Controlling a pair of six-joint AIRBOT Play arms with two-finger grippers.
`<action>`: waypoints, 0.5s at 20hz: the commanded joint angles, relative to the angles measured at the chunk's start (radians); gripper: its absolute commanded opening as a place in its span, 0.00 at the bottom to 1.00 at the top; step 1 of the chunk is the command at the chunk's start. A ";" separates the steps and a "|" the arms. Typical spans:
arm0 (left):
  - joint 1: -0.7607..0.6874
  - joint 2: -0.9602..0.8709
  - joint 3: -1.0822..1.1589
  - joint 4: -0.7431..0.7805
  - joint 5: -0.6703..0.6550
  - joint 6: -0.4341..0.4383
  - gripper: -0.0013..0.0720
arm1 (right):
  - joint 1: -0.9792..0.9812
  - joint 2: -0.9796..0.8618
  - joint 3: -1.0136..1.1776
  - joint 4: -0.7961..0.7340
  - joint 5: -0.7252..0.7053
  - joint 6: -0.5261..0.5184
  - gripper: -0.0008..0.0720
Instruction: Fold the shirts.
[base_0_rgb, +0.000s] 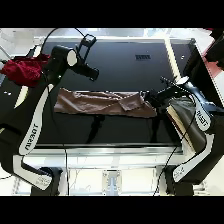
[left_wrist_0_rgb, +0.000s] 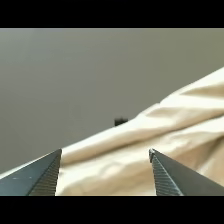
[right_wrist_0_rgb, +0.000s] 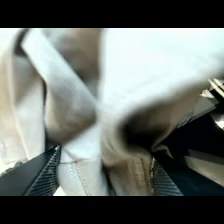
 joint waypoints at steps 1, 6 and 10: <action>-0.002 -0.051 0.000 -0.010 -0.076 0.001 0.82 | 0.048 0.000 0.054 0.014 0.038 -0.014 0.53; -0.002 -0.141 0.000 -0.046 -0.084 0.001 0.03 | 0.056 0.053 0.212 0.033 0.138 -0.014 0.03; -0.002 -0.231 0.000 -0.256 -0.071 0.006 0.03 | 0.063 0.114 0.334 0.107 0.188 0.009 0.03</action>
